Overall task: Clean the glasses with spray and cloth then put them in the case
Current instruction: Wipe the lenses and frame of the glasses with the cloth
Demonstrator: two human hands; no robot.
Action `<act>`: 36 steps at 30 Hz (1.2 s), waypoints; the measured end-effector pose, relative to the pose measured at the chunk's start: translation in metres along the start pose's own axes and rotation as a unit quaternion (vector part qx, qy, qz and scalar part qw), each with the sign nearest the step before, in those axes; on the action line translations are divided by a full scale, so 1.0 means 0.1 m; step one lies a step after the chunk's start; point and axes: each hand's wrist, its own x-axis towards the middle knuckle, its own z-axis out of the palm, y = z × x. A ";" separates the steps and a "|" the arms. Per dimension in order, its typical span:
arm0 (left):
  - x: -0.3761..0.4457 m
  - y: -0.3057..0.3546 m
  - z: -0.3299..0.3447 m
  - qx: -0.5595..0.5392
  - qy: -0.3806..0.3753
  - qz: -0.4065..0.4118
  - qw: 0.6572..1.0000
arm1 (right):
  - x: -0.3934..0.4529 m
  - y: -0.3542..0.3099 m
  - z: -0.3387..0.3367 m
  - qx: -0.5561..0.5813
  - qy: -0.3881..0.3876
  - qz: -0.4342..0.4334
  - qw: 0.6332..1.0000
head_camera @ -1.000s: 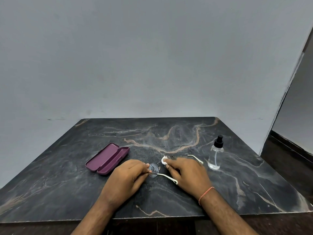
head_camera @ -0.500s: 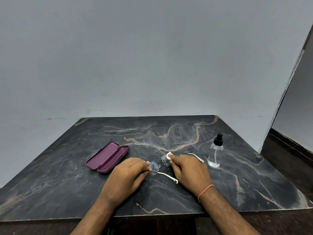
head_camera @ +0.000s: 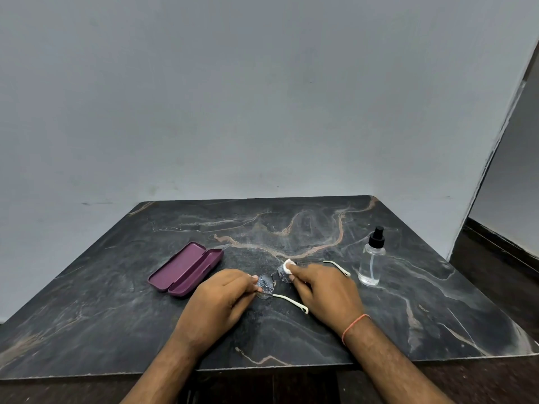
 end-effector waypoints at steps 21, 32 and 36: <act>0.00 0.00 0.01 -0.001 0.009 -0.004 1.000 | 0.00 -0.05 -0.05 -0.007 -0.017 0.032 0.999; 0.00 0.00 0.01 -0.003 0.011 -0.007 1.000 | 0.03 -0.02 -0.04 0.003 -0.005 0.033 0.999; 0.01 0.02 0.00 -0.003 0.006 -0.008 1.000 | 0.04 0.00 -0.01 -0.001 -0.002 0.040 0.999</act>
